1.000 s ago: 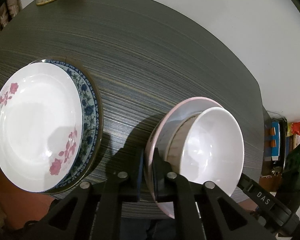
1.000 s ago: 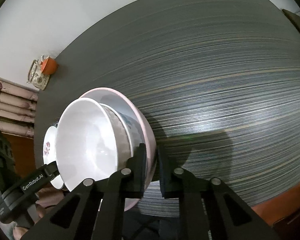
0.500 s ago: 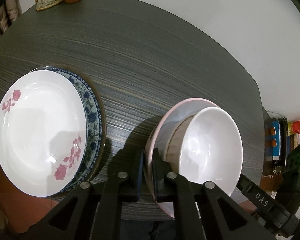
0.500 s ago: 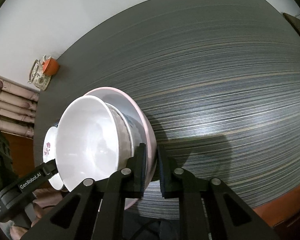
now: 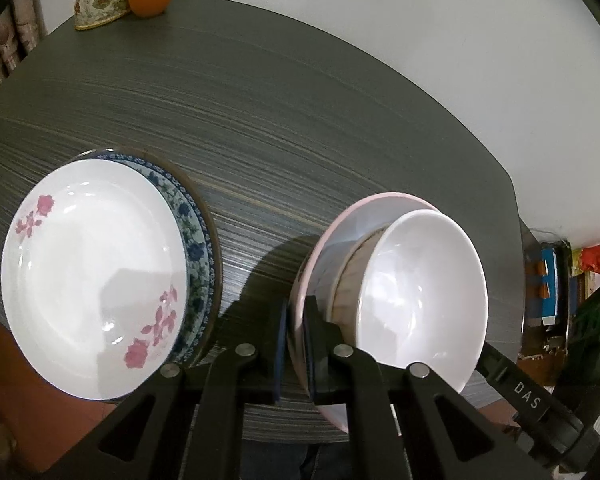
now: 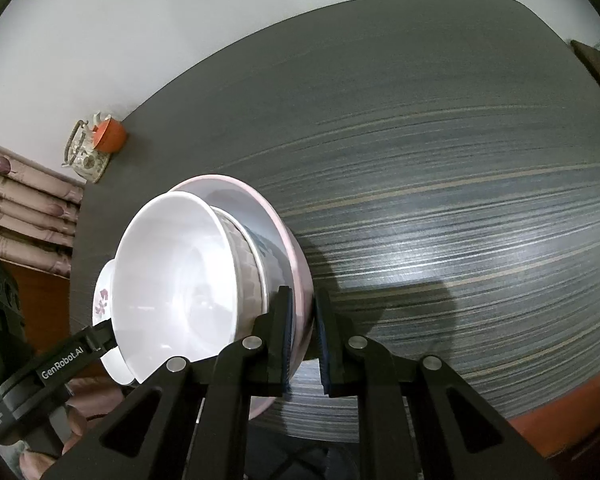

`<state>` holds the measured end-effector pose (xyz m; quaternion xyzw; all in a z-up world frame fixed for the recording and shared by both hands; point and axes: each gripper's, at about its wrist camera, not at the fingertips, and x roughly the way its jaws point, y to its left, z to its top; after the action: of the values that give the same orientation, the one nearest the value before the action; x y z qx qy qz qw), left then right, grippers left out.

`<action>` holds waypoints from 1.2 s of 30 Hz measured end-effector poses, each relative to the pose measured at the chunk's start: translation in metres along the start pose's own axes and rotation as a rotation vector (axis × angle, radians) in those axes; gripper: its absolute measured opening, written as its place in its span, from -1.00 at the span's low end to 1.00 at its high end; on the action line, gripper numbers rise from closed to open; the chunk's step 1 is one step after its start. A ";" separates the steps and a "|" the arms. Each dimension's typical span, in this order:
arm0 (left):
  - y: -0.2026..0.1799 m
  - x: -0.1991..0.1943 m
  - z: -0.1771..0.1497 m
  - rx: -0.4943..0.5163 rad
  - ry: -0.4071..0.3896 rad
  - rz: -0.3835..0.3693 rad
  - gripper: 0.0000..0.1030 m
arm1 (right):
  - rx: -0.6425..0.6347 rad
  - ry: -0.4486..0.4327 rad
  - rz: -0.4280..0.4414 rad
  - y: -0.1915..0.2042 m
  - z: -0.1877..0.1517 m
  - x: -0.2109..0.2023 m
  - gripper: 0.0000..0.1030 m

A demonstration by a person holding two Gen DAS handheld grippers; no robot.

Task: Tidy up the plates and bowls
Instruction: 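Lower the nested bowls onto the pink-flower plate stack with both grippers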

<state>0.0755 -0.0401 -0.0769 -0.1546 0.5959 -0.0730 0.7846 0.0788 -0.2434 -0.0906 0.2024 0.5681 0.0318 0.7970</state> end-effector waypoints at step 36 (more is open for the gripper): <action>0.124 -0.084 0.012 -0.197 -0.148 0.108 -0.89 | -0.251 0.038 0.058 0.165 0.008 0.013 -0.74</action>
<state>0.0550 0.1036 -0.0378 -0.2038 0.5480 0.0399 0.8103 0.1198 -0.0908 -0.0411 0.1166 0.5686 0.1294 0.8039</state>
